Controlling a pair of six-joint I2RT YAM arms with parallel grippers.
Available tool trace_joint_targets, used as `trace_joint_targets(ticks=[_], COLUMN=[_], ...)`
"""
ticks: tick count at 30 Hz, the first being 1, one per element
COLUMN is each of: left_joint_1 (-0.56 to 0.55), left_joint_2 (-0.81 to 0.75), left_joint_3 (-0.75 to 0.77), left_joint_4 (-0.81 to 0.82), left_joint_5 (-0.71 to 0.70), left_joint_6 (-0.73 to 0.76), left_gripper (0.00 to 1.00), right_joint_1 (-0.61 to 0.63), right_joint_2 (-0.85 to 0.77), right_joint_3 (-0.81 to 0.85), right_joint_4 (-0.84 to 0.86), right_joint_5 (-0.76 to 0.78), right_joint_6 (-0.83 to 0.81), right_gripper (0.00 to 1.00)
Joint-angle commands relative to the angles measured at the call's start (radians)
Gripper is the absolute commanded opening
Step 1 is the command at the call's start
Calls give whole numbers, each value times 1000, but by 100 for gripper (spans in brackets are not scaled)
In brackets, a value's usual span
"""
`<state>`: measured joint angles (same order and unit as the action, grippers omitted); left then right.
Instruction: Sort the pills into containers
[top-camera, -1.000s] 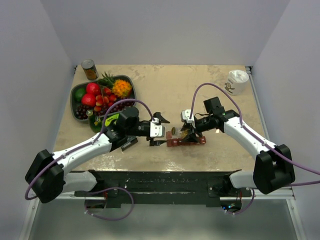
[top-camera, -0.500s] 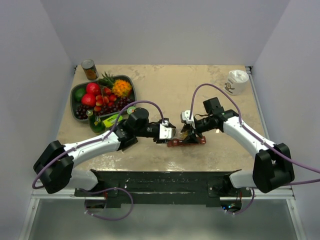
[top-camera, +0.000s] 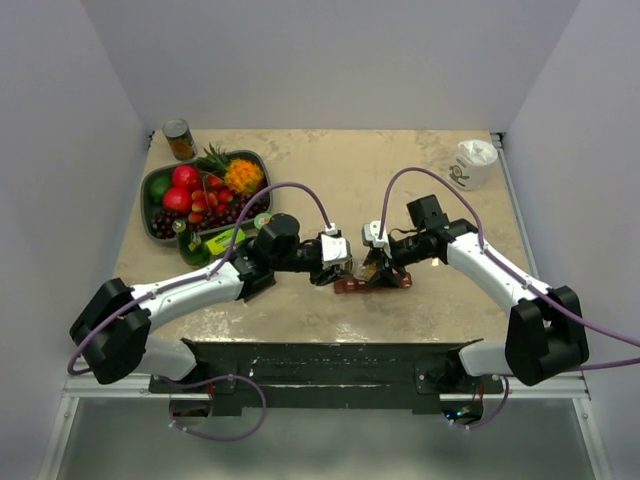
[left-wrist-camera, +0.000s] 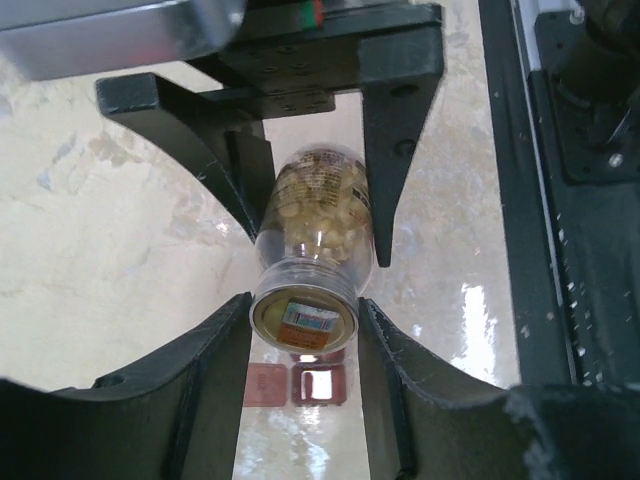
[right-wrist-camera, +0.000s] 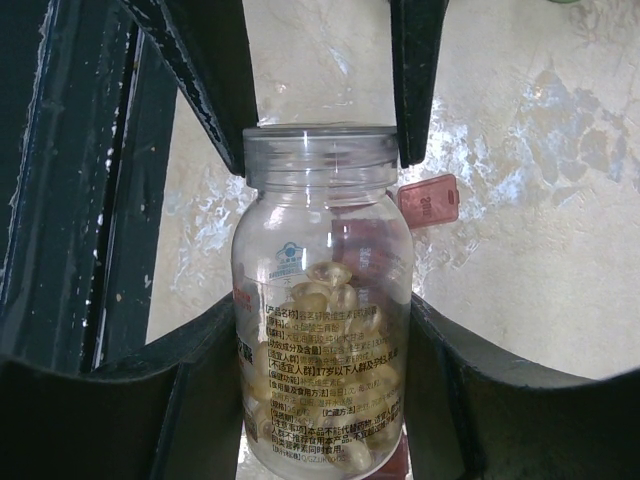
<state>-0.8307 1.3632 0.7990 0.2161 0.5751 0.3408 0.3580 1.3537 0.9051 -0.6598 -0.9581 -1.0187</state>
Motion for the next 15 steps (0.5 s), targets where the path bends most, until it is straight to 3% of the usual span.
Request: trace_joint_targets(ticks=[1,3,4,10,15], left_joint_1=[-10,-1,1,39,53], left_joint_2=[8,10,8,-21,-44], left_joint_3=[26,13,5,-72,-35], left_joint_4=[78,95,103,91,3], left_joint_5=[-6,-6,-15,-110,-158], left_joint_6=[-416,-549,-710,-1222,-1341], left_gripper=[0,0,0,0,2], right_joint_1=[-1,-1,-2,-10,-10], right_joint_2=[-11,-13,-16,-19,-19], right_joint_3=[43,43,41,40,40], right_joint_4=[66,78,84,103,109], right_joint_5=[-4,5,13,27,28], right_joint_6=[37,52,58,81,86], right_gripper=[0,0,0,0,0])
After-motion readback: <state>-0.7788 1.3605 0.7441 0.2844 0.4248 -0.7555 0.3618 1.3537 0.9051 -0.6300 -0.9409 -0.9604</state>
